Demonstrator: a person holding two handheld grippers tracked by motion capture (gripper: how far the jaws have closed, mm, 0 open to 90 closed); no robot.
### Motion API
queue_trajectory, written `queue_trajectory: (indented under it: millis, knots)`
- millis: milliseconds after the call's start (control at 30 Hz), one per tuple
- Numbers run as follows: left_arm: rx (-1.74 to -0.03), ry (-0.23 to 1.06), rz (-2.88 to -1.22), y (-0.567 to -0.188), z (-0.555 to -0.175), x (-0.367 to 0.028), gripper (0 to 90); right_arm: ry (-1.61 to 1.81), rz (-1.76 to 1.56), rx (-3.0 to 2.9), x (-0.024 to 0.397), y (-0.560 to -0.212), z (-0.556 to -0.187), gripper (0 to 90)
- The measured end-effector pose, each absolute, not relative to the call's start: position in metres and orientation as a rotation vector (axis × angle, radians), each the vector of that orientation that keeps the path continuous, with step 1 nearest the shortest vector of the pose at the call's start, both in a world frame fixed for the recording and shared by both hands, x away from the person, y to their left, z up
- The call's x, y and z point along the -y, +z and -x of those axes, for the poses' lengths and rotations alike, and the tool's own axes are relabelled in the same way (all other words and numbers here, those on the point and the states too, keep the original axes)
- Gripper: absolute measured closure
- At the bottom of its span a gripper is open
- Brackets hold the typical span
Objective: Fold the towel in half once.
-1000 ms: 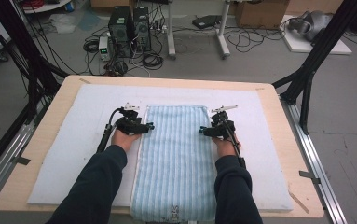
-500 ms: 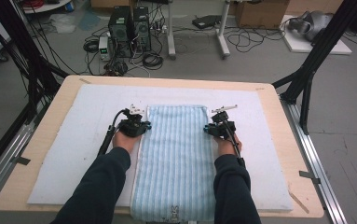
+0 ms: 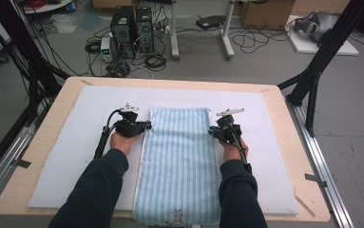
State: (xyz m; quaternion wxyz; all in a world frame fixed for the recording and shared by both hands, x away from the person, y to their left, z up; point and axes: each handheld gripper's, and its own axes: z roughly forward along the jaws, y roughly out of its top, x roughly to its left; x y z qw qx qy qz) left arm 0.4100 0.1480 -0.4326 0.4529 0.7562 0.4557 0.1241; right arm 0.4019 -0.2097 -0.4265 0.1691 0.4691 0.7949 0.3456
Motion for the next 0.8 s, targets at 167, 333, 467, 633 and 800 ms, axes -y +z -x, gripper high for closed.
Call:
queue_trajectory:
  millis: [167, 333, 467, 633, 800]
  knots:
    - [-1.101, 0.278, -1.854, -0.427, -0.395, -0.154, 87.2, 1.023, -1.33, -2.257, 0.211, -0.421, -0.388, 87.4]
    - [-1.074, 0.261, -1.86, -0.423, -0.384, -0.157, 87.2, 1.06, -1.31, -2.251, 0.211, -0.416, -0.373, 87.5]
    - [-1.048, 0.247, -1.849, -0.419, -0.372, -0.159, 87.2, 1.102, -1.292, -2.243, 0.213, -0.412, -0.362, 87.5]
    - [-1.029, 0.21, -1.82, -0.419, -0.354, -0.163, 87.1, 1.142, -1.276, -2.235, 0.215, -0.406, -0.346, 87.5]
    - [-0.996, 0.203, -1.811, -0.42, -0.331, -0.169, 87.2, 1.175, -1.228, -2.238, 0.214, -0.405, -0.324, 87.4]
